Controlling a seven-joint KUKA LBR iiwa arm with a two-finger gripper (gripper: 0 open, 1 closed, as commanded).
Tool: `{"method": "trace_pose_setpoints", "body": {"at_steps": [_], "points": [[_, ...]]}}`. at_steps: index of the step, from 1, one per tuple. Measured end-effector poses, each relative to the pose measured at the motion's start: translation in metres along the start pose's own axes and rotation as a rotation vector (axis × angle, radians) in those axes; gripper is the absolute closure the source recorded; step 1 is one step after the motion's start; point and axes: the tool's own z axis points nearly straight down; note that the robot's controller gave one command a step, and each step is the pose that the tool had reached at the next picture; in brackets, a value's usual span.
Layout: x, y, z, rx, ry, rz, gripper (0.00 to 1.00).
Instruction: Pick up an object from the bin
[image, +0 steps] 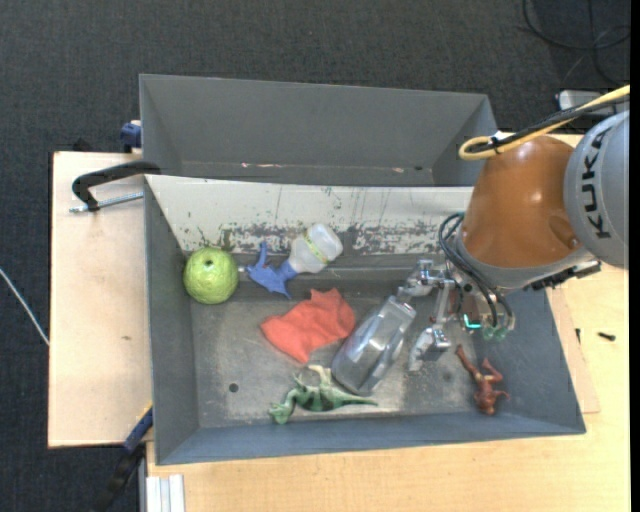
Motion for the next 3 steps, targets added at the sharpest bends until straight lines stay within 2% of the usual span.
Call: {"method": "trace_pose_setpoints", "body": {"at_steps": [1,2,3], "points": [[-0.002,0.0,-0.004,0.001,-0.008,0.0,0.0],[0.012,0.038,0.065,0.009,-0.052,-0.149,1.0],[0.014,0.04,0.07,0.007,-0.053,-0.149,1.0]]}}
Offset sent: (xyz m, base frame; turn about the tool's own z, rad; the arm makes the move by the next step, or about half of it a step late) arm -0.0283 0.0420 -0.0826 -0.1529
